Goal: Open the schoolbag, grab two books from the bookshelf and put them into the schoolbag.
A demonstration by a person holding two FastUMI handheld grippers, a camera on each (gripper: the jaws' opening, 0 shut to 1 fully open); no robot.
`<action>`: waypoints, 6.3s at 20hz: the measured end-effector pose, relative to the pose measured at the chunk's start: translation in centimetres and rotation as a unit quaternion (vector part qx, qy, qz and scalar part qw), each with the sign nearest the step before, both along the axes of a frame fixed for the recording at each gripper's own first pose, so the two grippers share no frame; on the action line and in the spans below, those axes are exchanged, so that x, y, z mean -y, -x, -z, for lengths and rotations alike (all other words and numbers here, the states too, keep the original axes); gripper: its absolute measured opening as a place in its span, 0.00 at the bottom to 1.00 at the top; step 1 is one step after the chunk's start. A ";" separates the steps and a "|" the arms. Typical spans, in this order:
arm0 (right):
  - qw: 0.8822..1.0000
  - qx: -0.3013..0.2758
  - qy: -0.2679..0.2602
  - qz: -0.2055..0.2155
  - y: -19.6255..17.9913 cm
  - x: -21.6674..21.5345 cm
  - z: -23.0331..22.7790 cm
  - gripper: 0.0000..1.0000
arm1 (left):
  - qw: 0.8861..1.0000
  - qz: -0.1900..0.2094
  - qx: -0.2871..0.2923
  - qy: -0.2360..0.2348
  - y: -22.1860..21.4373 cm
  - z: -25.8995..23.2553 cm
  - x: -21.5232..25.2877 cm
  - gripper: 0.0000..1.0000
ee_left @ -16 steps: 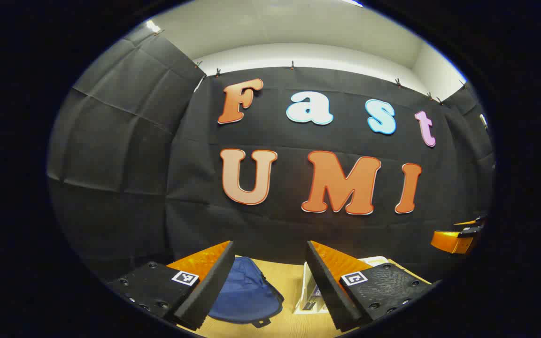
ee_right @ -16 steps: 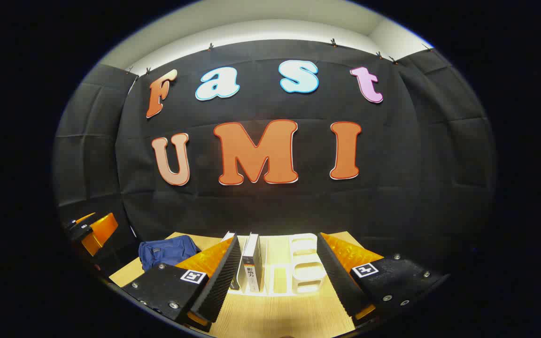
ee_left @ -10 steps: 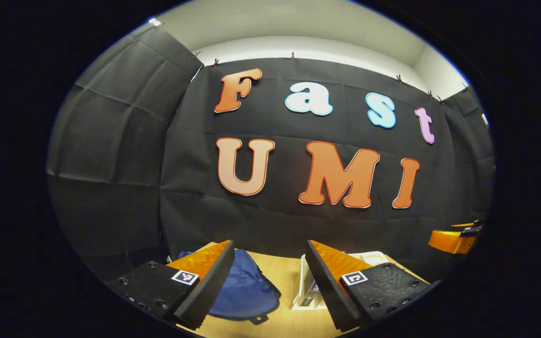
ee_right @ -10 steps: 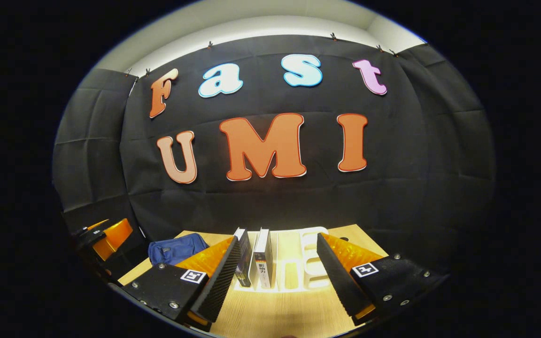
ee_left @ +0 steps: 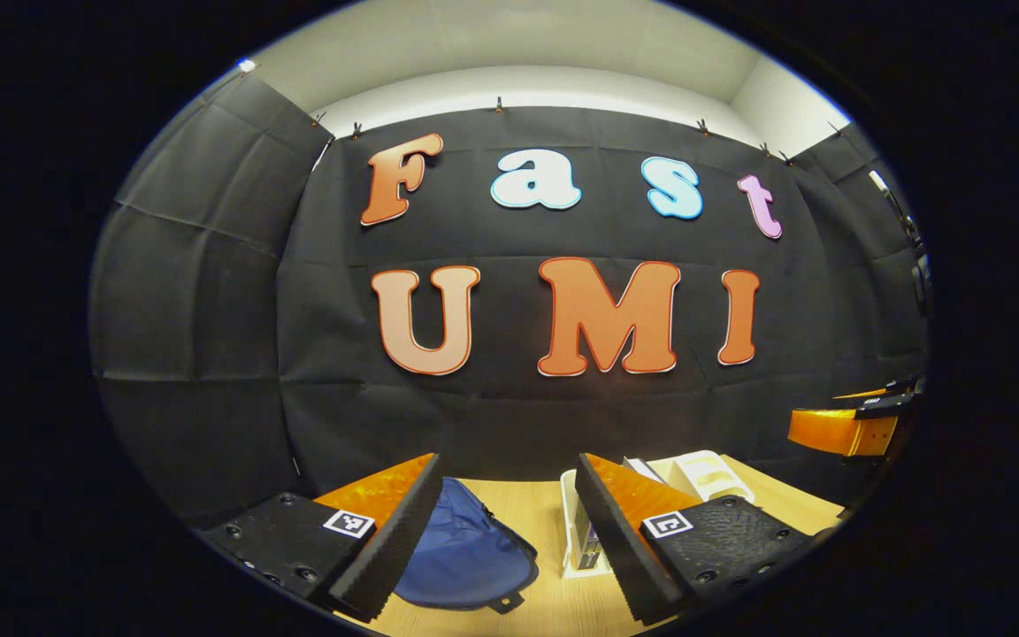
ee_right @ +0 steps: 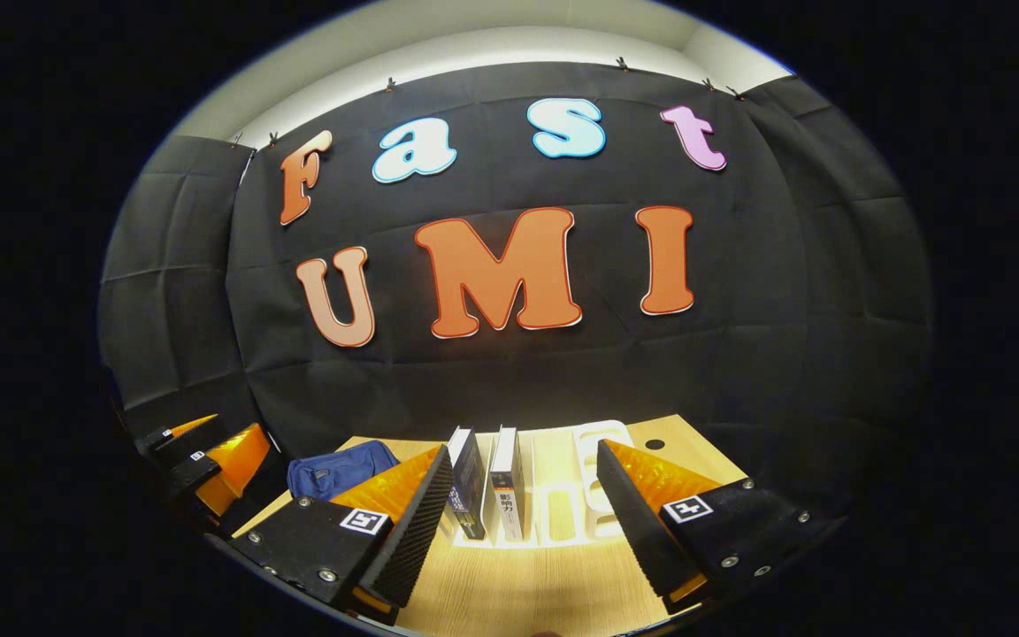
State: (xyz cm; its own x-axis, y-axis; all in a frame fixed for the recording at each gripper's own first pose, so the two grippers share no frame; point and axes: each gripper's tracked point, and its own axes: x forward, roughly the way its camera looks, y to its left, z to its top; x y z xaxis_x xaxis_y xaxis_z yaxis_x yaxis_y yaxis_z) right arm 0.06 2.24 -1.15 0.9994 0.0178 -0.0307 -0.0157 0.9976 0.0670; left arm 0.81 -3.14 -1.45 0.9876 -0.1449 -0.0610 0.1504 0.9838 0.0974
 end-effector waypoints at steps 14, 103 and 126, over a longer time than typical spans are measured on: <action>1.000 -0.009 0.012 0.003 -0.1 0.2 0.9 0.97 | 0.999 -0.007 -0.029 -0.015 -0.4 1.6 0.0 0.93; 0.988 -0.148 -0.013 -0.032 -8.9 1.3 5.8 0.97 | 0.768 0.172 -0.401 -0.469 -20.4 20.6 -9.9 0.02; 0.874 -0.483 0.032 -0.032 -27.2 -15.0 14.4 0.98 | 0.790 0.292 -0.389 -0.373 -26.5 22.2 -15.6 0.02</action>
